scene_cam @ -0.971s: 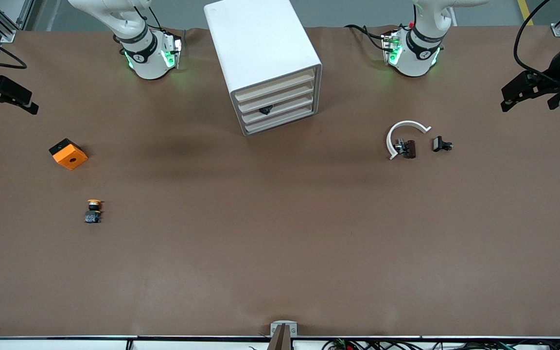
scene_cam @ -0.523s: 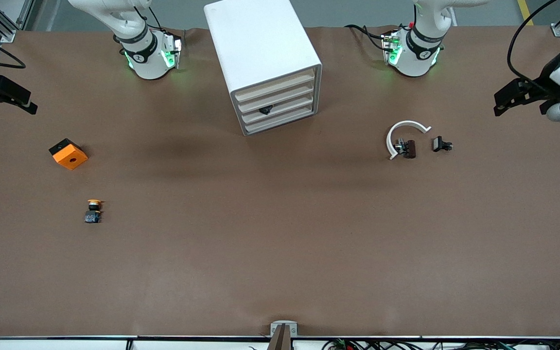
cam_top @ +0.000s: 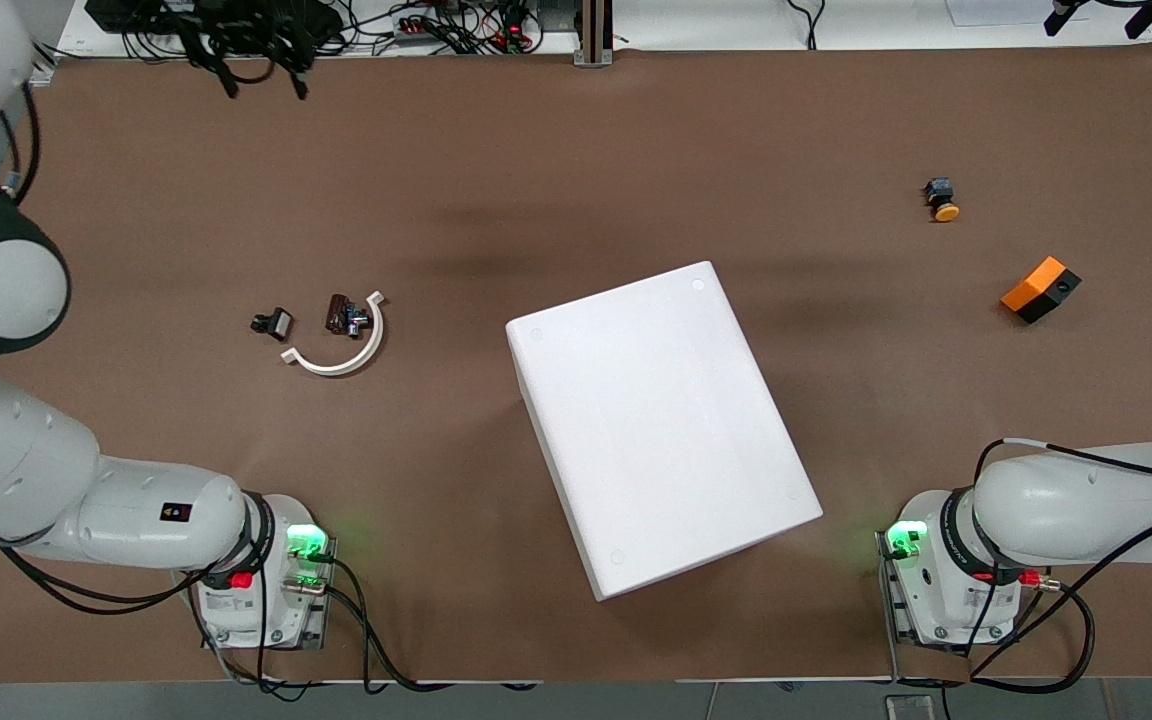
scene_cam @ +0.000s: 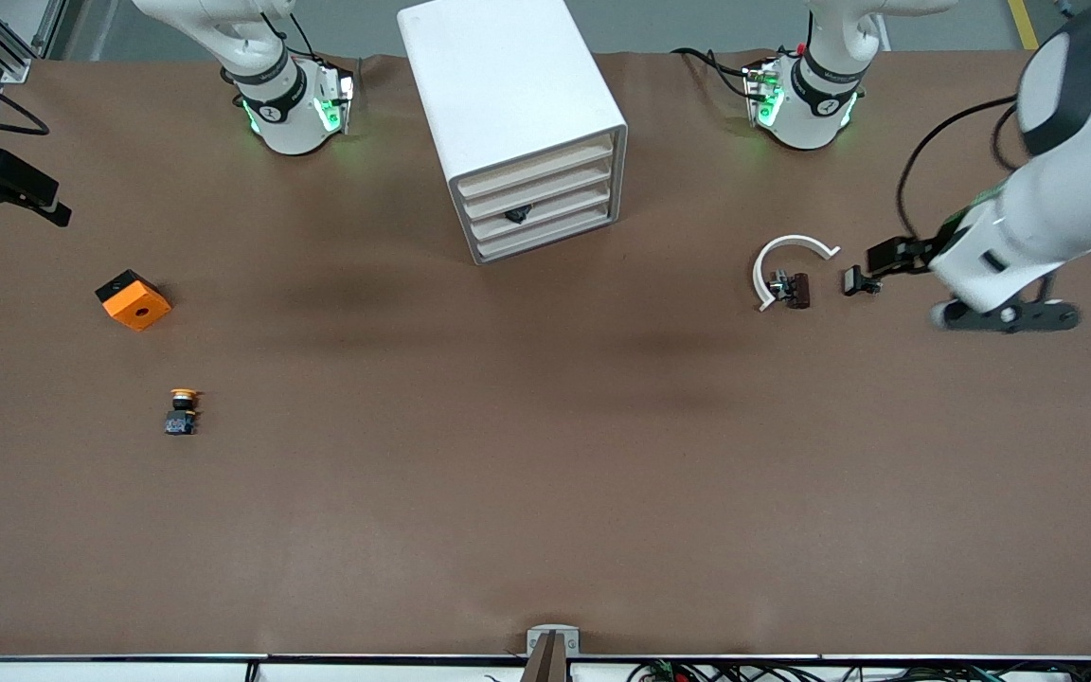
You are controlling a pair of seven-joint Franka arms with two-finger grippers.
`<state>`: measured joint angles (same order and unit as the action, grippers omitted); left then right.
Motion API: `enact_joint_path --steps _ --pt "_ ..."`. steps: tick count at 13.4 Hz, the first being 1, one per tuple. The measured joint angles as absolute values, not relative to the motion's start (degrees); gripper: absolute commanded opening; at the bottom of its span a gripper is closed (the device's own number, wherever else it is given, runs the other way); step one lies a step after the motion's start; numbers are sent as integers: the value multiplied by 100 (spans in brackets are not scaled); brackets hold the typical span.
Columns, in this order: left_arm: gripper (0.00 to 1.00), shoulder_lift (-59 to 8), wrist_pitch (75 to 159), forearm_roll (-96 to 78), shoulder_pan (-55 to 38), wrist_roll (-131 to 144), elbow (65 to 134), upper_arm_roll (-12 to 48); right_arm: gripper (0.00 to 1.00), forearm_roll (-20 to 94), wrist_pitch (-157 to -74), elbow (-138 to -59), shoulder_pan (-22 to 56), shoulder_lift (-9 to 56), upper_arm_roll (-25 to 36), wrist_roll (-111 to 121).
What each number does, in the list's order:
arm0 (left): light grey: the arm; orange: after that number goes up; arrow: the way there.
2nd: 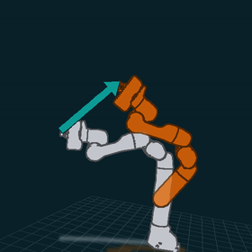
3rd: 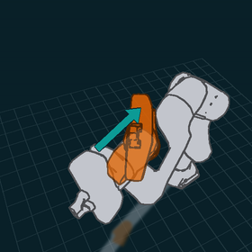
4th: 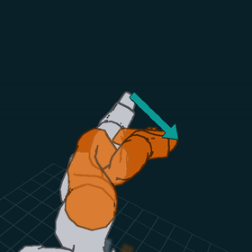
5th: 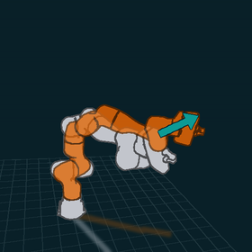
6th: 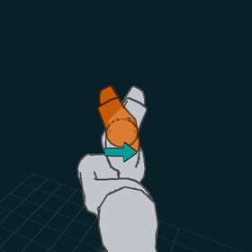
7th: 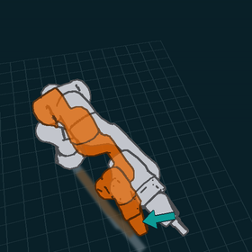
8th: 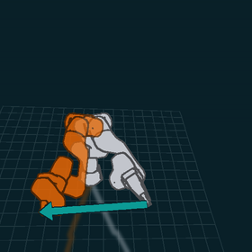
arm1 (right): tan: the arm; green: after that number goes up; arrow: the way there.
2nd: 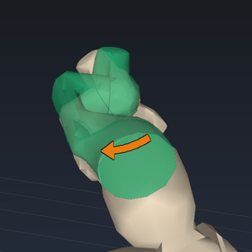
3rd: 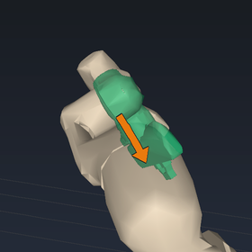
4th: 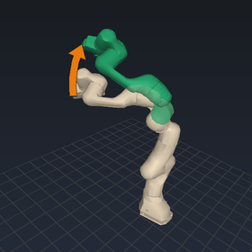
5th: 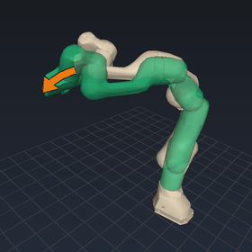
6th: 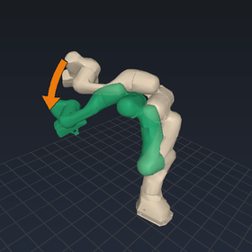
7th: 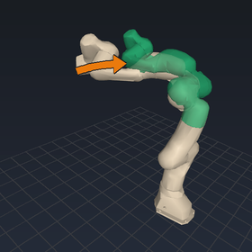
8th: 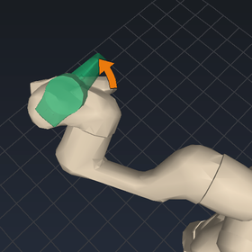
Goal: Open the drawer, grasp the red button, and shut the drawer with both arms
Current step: 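Move the left gripper toward the white drawer cabinet, then reach the left gripper to the drawer handle of the cabinet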
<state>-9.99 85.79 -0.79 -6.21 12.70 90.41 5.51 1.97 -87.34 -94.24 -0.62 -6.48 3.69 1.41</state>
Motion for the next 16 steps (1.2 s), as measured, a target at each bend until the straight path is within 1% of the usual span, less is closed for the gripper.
enact_joint_path --steps 4,10,16 --pt "100 -1452 8735 -133 -961 2452 9071 804 100 156 -8776 -9424 -53 -649 332 144" --pt "100 -2079 8922 -619 -1749 5531 9118 856 100 -29 -8775 -9424 -54 -649 336 147" --pt "100 -2836 9034 -2137 -1853 8750 9119 850 100 -40 -8775 -9423 -58 -649 346 147"
